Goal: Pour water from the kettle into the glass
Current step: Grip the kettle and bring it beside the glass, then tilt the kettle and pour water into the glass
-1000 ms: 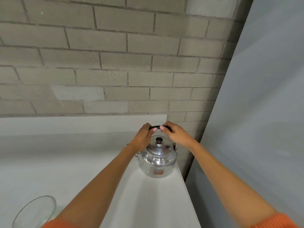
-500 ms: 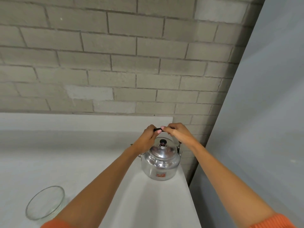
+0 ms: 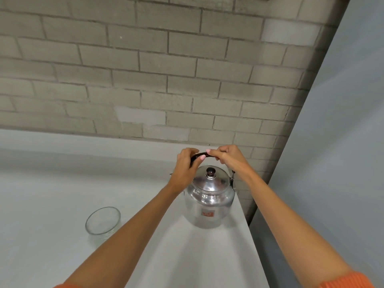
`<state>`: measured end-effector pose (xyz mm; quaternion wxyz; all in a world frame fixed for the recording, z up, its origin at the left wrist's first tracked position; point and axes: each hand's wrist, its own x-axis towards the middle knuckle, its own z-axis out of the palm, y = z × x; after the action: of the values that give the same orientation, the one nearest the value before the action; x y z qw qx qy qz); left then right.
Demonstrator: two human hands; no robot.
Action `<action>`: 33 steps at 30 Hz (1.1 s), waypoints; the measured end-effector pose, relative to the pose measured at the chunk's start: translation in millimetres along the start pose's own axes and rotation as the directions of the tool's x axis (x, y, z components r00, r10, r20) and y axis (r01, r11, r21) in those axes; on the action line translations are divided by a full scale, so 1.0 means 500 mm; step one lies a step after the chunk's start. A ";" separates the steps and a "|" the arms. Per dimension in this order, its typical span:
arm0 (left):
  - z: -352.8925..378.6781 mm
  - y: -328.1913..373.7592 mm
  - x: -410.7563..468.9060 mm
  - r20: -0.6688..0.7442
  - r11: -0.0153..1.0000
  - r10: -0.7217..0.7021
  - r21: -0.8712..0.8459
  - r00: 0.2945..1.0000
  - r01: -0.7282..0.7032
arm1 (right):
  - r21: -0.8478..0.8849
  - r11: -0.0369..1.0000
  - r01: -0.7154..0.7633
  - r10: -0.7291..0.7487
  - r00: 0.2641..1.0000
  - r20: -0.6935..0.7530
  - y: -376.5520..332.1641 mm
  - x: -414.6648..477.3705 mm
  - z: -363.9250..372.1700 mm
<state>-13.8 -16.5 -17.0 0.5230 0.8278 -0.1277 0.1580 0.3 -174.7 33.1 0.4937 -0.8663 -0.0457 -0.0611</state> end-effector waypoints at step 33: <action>-0.142 -0.018 -0.359 0.215 0.553 -0.683 -0.472 0.698 0.687 | -0.181 0.983 0.025 -0.003 0.993 0.121 -0.189 -0.203 0.208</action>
<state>-184.3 59.7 -66.7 0.7448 0.6386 0.1650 -0.1011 -106.8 -38.8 45.5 0.4082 -0.9096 -0.0758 -0.0163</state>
